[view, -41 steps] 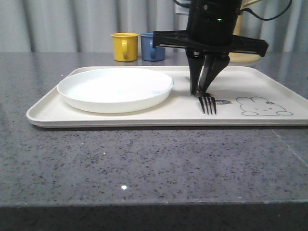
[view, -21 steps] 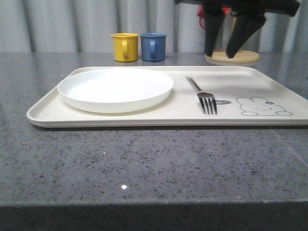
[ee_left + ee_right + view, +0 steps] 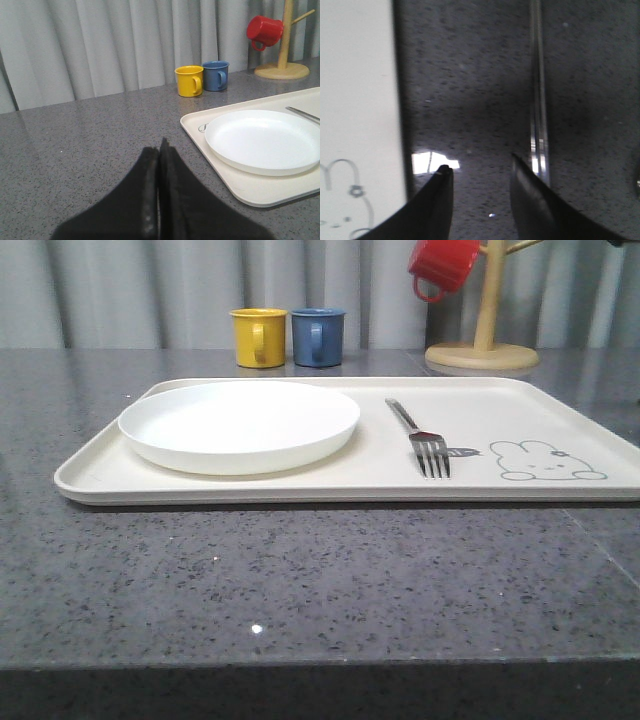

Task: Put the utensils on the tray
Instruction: 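Move the right gripper back toward the chopsticks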

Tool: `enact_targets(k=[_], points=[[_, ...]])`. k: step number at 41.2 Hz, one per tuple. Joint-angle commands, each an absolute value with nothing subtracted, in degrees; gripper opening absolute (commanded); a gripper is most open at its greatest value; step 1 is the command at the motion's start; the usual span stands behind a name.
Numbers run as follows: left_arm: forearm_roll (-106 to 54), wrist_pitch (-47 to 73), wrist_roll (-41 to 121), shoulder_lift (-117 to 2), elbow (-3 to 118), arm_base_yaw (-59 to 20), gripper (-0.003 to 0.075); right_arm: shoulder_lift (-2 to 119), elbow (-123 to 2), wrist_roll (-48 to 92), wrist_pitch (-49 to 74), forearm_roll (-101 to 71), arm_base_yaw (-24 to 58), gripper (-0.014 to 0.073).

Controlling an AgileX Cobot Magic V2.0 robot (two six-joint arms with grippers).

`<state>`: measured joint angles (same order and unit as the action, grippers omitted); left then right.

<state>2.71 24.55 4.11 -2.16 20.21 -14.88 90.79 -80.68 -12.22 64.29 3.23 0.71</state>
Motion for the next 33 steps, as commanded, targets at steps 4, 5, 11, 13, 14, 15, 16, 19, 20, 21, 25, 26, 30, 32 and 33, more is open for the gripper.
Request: enact_targets(k=[4,5,11,13,14,15,16,19,20,21,25,26,30,32,33], points=[[2.5,19.6,3.5,-2.8,21.6,-14.9,-0.0019,88.6,-79.5,-7.3,61.7,3.9,-5.0,0.0314],[2.5,19.6,3.5,-2.8,21.6,-14.9,-0.0019,88.9,-79.5,-6.8,61.7,3.6,-5.5,0.0314],[2.5,19.6,3.5,-2.8,21.6,-14.9,-0.0019,91.0,-79.5,-3.6,61.7,1.4,-7.1,0.0314],[2.5,19.6,3.5,-2.8,21.6,-14.9,-0.0019,91.8,-79.5,-3.6,61.5,1.4,-7.1,0.0314],[2.5,19.6,3.5,-2.8,21.6,-14.9,-0.0019,92.3,-79.5,-3.6,61.4,1.4,-7.1,0.0314],[2.5,19.6,3.5,-2.8,21.6,-14.9,-0.0019,92.7,-79.5,-3.6,61.3,1.4,-7.1,0.0314],[2.5,19.6,3.5,-2.8,21.6,-14.9,-0.0019,93.1,-79.5,-3.6,61.2,1.4,-7.1,0.0314],[2.5,19.6,3.5,-2.8,21.6,-14.9,-0.0019,94.6,-79.5,-3.6,61.1,1.4,-7.1,0.0314],[2.5,19.6,3.5,-2.8,21.6,-14.9,-0.0019,94.9,-79.5,-3.6,61.1,1.4,-7.1,0.0314],[2.5,19.6,3.5,-2.8,21.6,-14.9,-0.0019,95.2,-79.5,-3.6,60.9,1.4,-7.1,0.0314],[2.5,19.6,3.5,-2.8,21.6,-14.9,-0.0019,96.2,-79.6,-3.6,60.6,1.4,-7.1,0.0314],[2.5,19.6,3.5,-2.8,21.6,-14.9,-0.0019,96.3,-79.6,-3.6,60.5,1.4,-7.1,0.0314],[2.5,19.6,3.5,-2.8,21.6,-14.9,-0.0019,97.0,-79.6,-3.6,60.5,1.4,-7.1,0.0313],[2.5,19.6,3.5,-2.8,21.6,-14.9,-0.0019,97.5,-79.6,-3.6,60.5,1.4,-7.1,0.0313],[2.5,19.6,3.5,-2.8,21.6,-14.9,-0.0019,97.7,-79.6,-3.6,60.5,1.4,-7.1,0.0313]])
